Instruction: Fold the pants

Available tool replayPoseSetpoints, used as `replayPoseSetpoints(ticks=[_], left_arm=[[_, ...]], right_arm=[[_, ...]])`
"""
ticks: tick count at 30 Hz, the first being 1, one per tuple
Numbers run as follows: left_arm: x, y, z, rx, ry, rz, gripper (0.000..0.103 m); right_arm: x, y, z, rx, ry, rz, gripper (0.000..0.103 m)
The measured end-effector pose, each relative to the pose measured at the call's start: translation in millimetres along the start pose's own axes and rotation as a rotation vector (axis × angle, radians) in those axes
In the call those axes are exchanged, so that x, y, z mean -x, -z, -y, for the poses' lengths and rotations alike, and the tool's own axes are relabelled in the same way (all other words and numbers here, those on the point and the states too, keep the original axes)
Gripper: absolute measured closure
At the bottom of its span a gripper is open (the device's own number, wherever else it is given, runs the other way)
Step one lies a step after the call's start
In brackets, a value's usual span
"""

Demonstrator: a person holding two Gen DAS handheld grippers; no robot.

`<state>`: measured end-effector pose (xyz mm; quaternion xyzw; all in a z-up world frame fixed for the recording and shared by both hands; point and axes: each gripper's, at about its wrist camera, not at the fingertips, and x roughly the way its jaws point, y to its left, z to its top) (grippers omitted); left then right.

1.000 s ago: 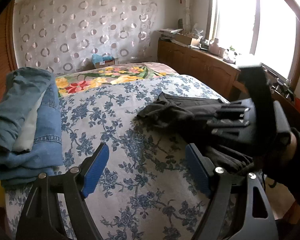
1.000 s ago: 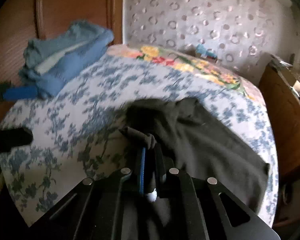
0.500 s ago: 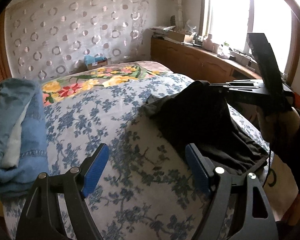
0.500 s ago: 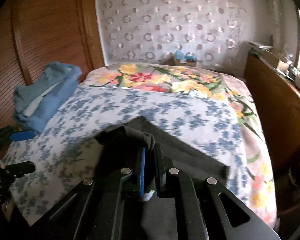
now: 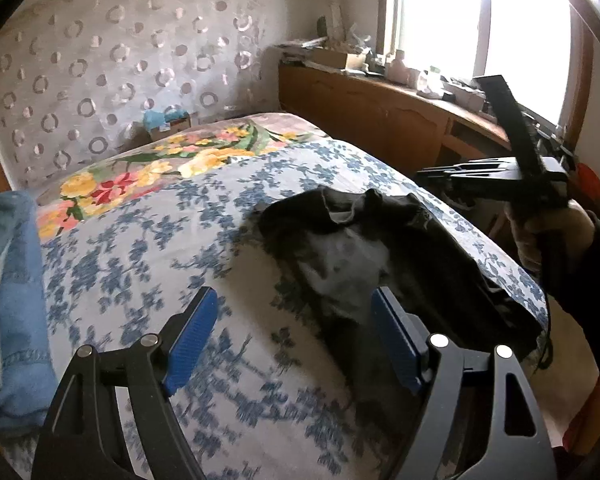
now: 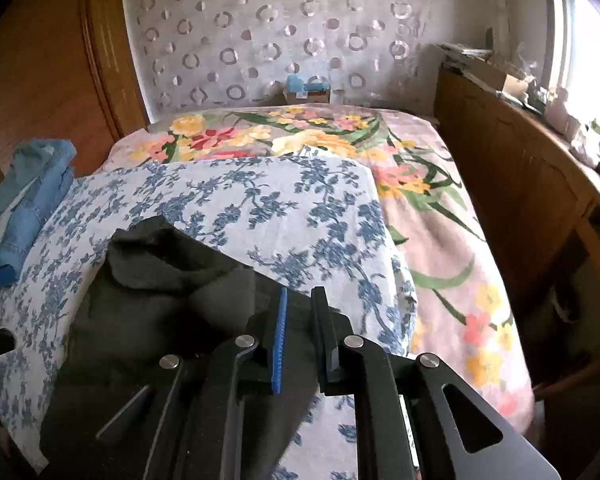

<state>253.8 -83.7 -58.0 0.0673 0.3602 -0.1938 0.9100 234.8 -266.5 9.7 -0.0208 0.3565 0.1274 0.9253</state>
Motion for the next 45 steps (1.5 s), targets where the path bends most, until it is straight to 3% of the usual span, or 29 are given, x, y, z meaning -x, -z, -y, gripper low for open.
replayPoseSetpoints(ticks=[3, 8, 17, 27, 30, 37, 41, 45], left_arm=[[-12, -7, 4, -0.018, 0.0, -0.016, 0.024], [-33, -23, 8, -0.049, -0.001, -0.033, 0.024], [-76, -49, 2, -0.086, -0.012, -0.066, 0.024], [-102, -59, -23, -0.038, -0.049, -0.063, 0.024], [-102, -58, -34, -0.004, -0.067, -0.052, 0.024], [-90, -59, -38, 0.015, -0.025, -0.021, 0.024], [-83, -59, -32, -0.003, 0.005, -0.005, 0.024], [-79, -61, -28, -0.017, 0.018, 0.004, 0.024]], right_arm=[[5, 6, 1, -0.001, -0.021, 0.014, 0.088], [17, 18, 1, -0.013, -0.075, 0.029, 0.073], [22, 29, -7, 0.024, -0.125, -0.005, 0.072], [4, 21, -11, 0.042, -0.143, -0.051, 0.072], [-4, 19, -13, 0.062, -0.118, -0.074, 0.072], [-9, 15, 21, -0.018, 0.09, -0.073, 0.072], [-1, 16, 36, -0.073, 0.09, -0.061, 0.072], [11, 12, 22, -0.055, 0.062, -0.023, 0.071]])
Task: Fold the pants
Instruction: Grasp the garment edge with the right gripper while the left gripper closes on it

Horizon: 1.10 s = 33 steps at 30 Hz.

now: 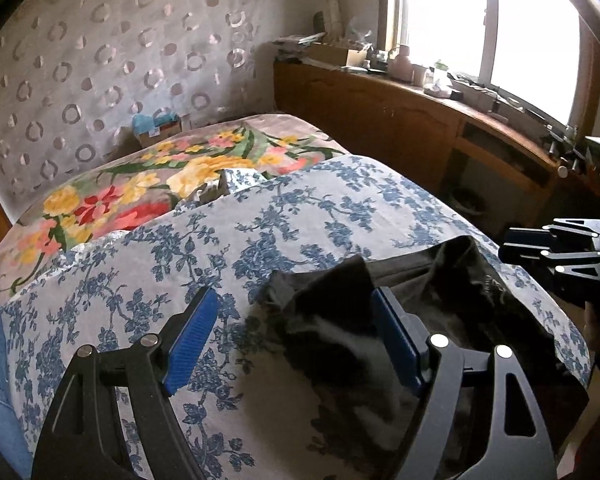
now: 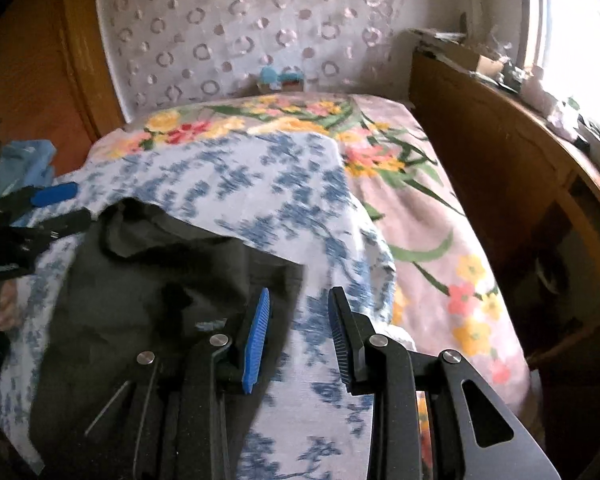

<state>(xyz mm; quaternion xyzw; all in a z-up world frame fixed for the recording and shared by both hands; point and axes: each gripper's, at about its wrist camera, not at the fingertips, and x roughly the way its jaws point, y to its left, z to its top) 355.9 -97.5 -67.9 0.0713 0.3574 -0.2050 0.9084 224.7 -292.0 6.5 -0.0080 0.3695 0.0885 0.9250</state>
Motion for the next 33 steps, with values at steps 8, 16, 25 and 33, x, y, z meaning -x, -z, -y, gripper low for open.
replayPoseSetpoints(ticks=[8, 16, 25, 33], left_arm=[[1, -1, 2, 0.005, 0.002, -0.001, 0.024], [-1, 0, 1, 0.006, 0.007, -0.006, 0.024], [-6, 3, 2, 0.007, 0.006, -0.015, 0.024], [-9, 3, 5, -0.008, 0.013, -0.028, 0.024]], right_arm=[[1, 4, -41, 0.121, -0.111, 0.015, 0.072], [-24, 3, -41, 0.182, -0.086, -0.034, 0.087], [-12, -1, -12, 0.092, 0.004, 0.032, 0.1], [-13, 3, 5, 0.003, 0.0, 0.014, 0.098]])
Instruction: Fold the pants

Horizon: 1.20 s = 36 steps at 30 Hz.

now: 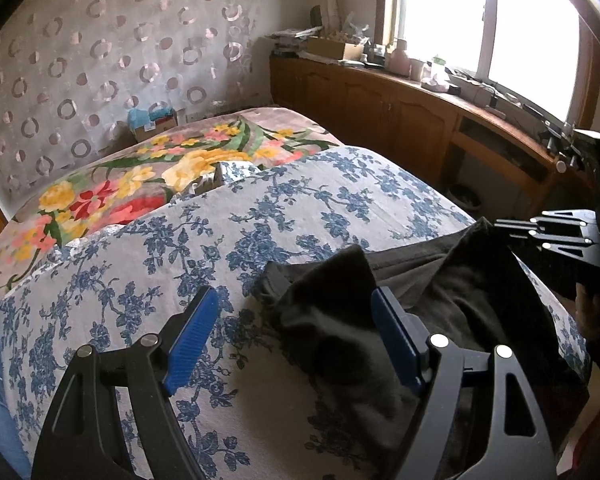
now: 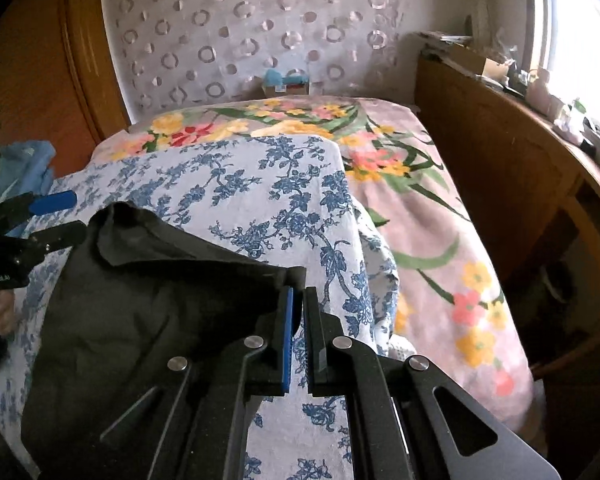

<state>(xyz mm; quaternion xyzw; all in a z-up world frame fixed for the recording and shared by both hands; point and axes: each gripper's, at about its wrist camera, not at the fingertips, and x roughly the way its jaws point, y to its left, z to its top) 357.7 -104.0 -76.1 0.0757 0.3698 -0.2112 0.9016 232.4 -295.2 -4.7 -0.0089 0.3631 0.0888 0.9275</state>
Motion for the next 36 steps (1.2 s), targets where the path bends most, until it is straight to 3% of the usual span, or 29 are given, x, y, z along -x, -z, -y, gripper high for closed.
replayPoseSetpoints(ticks=[6, 10, 13, 17, 21, 22, 25, 33, 36], left_arm=[[-6, -2, 13, -0.049, 0.0, -0.023, 0.024], [-15, -7, 14, -0.057, 0.028, -0.052, 0.043], [-25, -10, 13, -0.06, 0.038, -0.08, 0.052], [-42, -11, 16, -0.096, 0.019, -0.135, 0.054], [-42, -12, 17, -0.107, 0.023, -0.131, 0.075], [-42, -13, 17, -0.105, 0.022, -0.125, 0.084], [-40, -15, 12, -0.088, -0.001, -0.119, 0.097], [-25, -24, -5, -0.016, 0.002, -0.036, 0.099], [-27, -25, -9, 0.001, 0.002, -0.039, 0.099]], right_arm=[[2, 2, 6, 0.001, -0.024, 0.004, 0.096], [2, 3, 8, 0.01, -0.032, -0.003, 0.096], [2, 4, 9, 0.011, -0.043, -0.003, 0.096], [1, 4, 10, 0.01, -0.05, -0.007, 0.096], [0, 4, 10, 0.016, -0.051, -0.014, 0.096], [0, 4, 9, 0.018, -0.05, -0.013, 0.096], [0, 2, 8, 0.021, -0.049, -0.007, 0.096], [-2, 0, 3, 0.038, -0.019, 0.028, 0.096], [-6, -4, 3, 0.041, -0.004, 0.033, 0.096]])
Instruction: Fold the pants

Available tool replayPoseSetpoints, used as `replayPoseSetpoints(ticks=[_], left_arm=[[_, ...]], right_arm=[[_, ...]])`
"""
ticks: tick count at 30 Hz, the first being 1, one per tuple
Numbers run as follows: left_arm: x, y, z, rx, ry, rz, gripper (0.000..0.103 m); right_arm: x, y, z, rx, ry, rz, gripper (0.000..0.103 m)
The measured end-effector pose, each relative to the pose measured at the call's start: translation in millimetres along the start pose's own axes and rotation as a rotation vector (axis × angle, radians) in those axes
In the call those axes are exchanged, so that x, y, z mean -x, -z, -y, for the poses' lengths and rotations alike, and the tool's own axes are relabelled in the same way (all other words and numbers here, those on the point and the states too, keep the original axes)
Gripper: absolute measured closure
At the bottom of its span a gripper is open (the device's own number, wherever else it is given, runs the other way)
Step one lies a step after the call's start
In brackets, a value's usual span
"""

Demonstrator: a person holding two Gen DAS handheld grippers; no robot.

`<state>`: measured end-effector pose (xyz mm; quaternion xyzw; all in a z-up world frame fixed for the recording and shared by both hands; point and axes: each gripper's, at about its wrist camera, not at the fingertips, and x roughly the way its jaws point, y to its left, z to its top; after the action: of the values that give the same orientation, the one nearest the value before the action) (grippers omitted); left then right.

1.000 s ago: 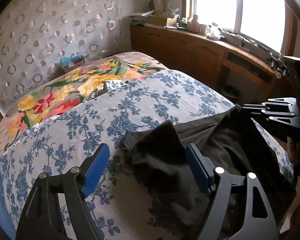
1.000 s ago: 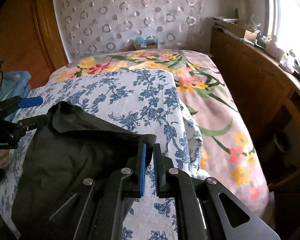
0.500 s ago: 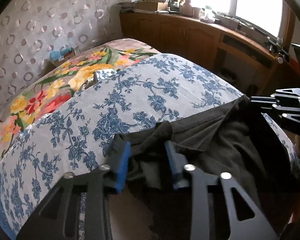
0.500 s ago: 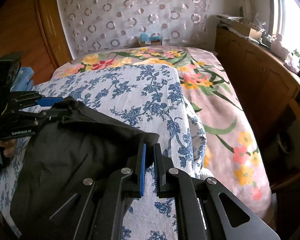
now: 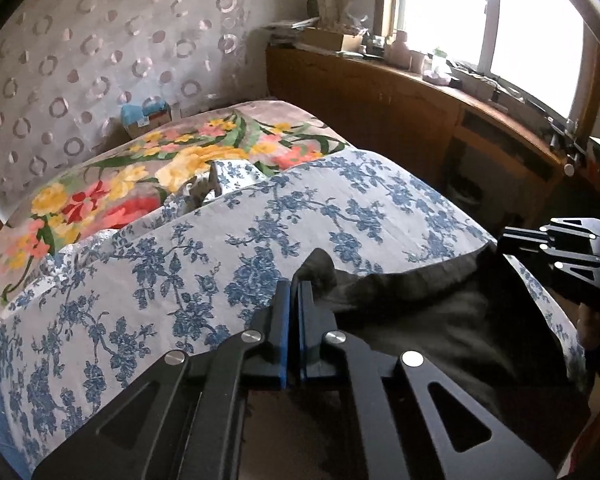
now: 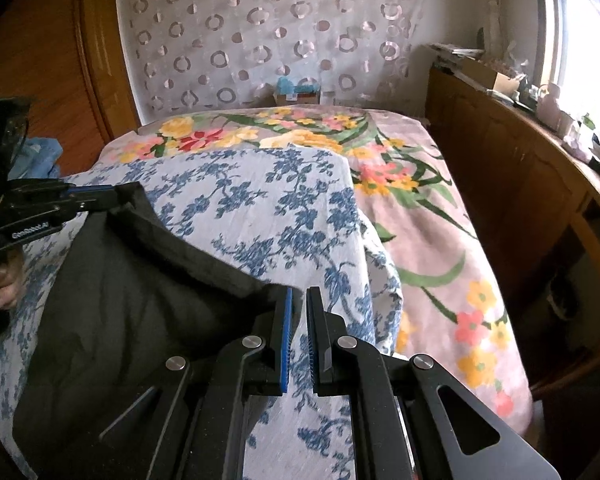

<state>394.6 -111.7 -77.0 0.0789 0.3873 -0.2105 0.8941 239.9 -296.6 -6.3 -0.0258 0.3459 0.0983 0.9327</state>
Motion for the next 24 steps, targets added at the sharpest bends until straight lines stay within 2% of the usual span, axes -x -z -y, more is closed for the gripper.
replayPoseSetpoints(ticks=[3, 8, 9, 12, 14, 16, 17, 24], left_arm=[[-2, 3, -1, 0.007, -0.007, -0.013, 0.099], [5, 4, -3, 0.023, -0.021, -0.013, 0.098], [7, 4, -4, 0.028, -0.019, -0.014, 0.095], [15, 4, -4, 0.024, -0.027, -0.012, 0.075], [24, 7, -2, 0.024, -0.018, 0.003, 0.055], [34, 9, 1, 0.032, -0.002, 0.021, 0.03], [39, 11, 2, 0.038, 0.01, 0.031, 0.024], [74, 32, 25, 0.031, 0.024, 0.068, 0.022]], right_arm=[[-7, -2, 2, 0.003, 0.039, -0.003, 0.096], [-1, -3, 7, -0.037, 0.011, 0.005, 0.096], [3, -2, 6, -0.04, 0.006, 0.009, 0.096], [17, 3, 0, -0.037, -0.001, 0.023, 0.096], [29, 10, -5, -0.035, -0.009, 0.029, 0.096], [41, 20, -10, -0.044, -0.022, 0.03, 0.096], [46, 25, -13, -0.046, -0.026, 0.028, 0.096], [87, 59, -25, -0.051, -0.028, 0.011, 0.091]])
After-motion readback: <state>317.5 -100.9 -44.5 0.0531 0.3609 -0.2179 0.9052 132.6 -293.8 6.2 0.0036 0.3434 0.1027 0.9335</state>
